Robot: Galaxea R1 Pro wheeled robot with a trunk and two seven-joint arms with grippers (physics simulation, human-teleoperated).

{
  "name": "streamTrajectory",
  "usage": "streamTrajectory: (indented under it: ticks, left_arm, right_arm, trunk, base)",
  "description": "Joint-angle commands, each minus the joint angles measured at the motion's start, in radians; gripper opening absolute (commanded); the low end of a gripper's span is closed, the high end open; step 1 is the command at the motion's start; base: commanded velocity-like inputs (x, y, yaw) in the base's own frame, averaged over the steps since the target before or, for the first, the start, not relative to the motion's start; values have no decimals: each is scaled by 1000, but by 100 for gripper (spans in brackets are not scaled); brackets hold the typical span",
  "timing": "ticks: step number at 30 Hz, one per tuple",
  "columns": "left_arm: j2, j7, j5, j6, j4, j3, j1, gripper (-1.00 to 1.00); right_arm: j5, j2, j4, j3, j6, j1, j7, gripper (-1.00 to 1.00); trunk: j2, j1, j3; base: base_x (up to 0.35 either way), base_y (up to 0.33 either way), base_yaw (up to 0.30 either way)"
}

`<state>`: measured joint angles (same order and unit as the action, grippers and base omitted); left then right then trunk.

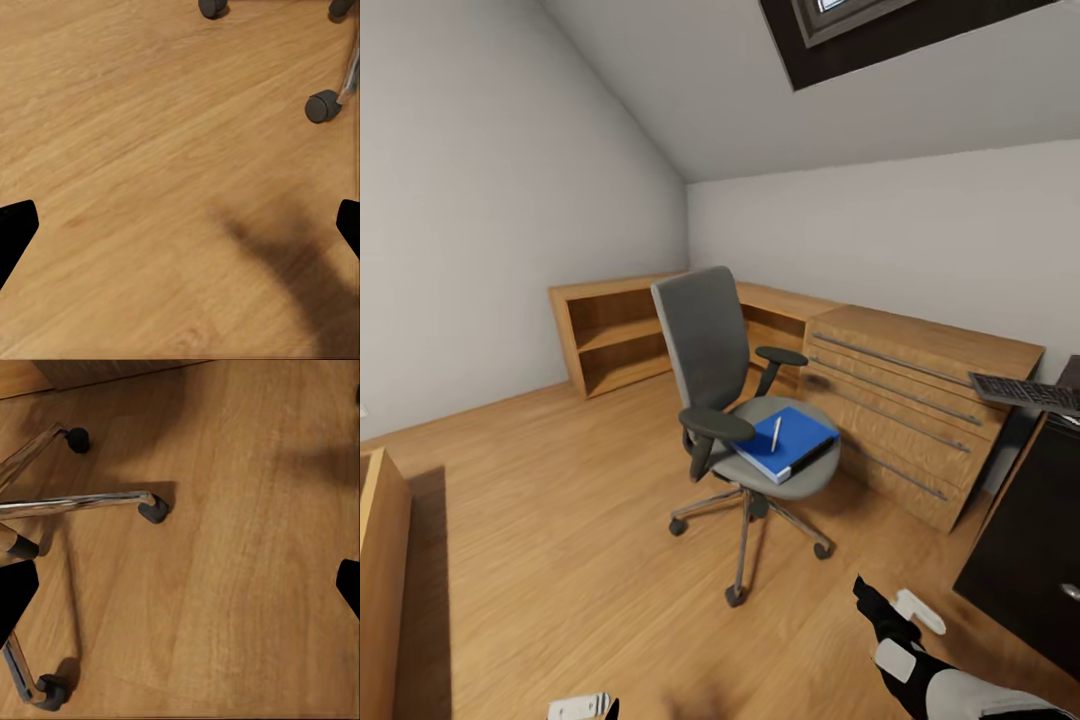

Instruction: In the bedroom, organize the workspace by keeping the computer under the desk, ensuring the monitor is on the desk, placing the keyboard on the desk next to the monitor, placing the mouse on the desk next to the keyboard, moving the folder from the swivel chair onto the desk next to the mouse, stacking the notebook on top of the folder with the pen on top of the notebook, and positioning the swivel chair next to the desk.

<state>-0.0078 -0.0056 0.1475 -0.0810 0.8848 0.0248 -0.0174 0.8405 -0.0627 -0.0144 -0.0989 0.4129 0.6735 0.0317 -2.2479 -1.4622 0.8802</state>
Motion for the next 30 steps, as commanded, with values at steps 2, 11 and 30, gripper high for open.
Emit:
streamTrajectory:
  ticks: [2,11,30]
  left_arm:
    - [-7,-1,10,-2,-13,2,0,100]
    - [-36,-1,10,-1,-30,1,0,100]
    - [-59,0,2,-5,-150,1,0,100]
  right_arm:
    - [10,2,-4,-9,4,-18,3,100]
    - [-2,2,-5,-9,5,-87,3,100]
    - [-49,20,-6,-14,120,-147,2,100]
  trunk:
    - [14,8,-6]
    - [77,42,-34]
    - [210,115,-94]
  base:
    - [0,0,-205]
    - [0,0,-240]
    - [0,0,-236]
